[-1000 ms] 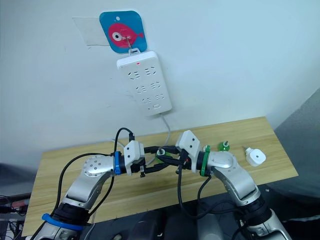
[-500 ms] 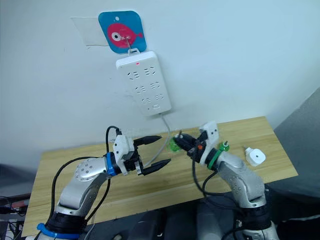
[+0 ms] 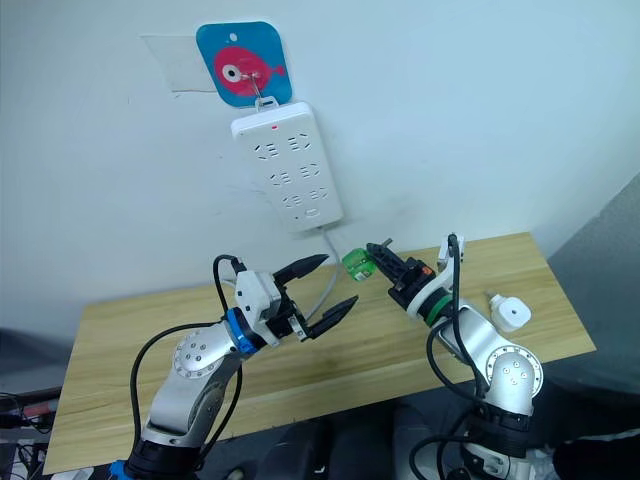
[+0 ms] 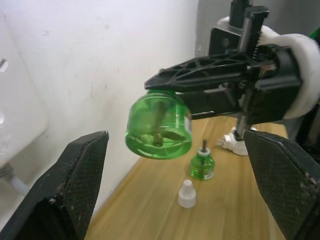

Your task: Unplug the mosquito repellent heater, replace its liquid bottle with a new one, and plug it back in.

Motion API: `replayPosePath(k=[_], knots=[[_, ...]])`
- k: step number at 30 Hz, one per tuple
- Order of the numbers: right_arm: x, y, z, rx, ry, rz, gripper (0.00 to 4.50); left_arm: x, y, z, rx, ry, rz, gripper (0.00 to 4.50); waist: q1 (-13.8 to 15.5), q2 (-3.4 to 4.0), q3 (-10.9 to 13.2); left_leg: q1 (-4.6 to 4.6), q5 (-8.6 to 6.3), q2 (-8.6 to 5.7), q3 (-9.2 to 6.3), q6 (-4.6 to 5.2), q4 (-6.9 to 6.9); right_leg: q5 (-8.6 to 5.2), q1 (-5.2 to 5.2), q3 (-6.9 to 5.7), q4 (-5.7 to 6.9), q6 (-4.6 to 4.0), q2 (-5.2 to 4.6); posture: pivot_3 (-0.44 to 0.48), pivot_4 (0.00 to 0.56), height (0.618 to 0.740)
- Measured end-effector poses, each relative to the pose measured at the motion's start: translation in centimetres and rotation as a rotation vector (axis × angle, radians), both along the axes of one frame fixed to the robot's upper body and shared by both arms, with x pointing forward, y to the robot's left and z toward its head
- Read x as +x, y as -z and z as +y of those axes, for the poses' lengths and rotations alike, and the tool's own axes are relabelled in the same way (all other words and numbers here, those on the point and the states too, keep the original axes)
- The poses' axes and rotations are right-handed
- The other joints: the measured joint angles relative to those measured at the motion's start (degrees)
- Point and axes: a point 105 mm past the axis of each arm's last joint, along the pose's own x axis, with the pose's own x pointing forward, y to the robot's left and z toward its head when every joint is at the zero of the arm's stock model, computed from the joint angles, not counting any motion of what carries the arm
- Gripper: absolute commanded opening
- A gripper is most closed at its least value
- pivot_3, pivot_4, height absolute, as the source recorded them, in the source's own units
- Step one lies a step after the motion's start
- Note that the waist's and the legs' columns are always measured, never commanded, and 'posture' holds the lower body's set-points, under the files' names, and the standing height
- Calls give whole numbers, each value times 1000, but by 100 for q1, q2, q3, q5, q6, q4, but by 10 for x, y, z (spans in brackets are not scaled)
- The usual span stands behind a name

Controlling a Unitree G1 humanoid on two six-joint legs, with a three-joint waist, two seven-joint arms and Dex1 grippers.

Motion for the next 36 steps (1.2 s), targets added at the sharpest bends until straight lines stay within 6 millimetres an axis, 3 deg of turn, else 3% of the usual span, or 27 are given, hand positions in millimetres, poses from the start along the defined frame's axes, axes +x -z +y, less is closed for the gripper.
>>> replayPosePath(k=[11,24,31,32,36], knots=[[-10,-5,13,26,-75,23,834,-1,4,-6,-2,17,5,4500,1,0,-2,-1,0,0,1,1,1,0,0,1,-1,1,1,-75,246,740],[-14,-8,14,60,-85,30,834,2,-8,-9,-24,4,-59,4500,4,1,-5,-1,0,0,3,1,1,0,0,1,-1,1,1,-79,251,740],[-13,-9,15,74,-81,44,834,2,-8,-9,-40,4,-54,2379,4,1,-5,-1,0,0,3,1,1,0,0,1,-1,1,1,-85,249,740],[-13,-9,15,74,-82,48,834,3,-8,-9,-42,3,-53,2209,4,1,-5,-1,0,-1,3,1,2,0,0,2,-1,1,1,-88,251,740],[-13,-10,14,72,-78,53,834,4,-8,-11,-60,-2,-48,2214,4,1,-5,-1,0,0,3,1,3,0,0,1,-1,1,1,-88,254,740]])
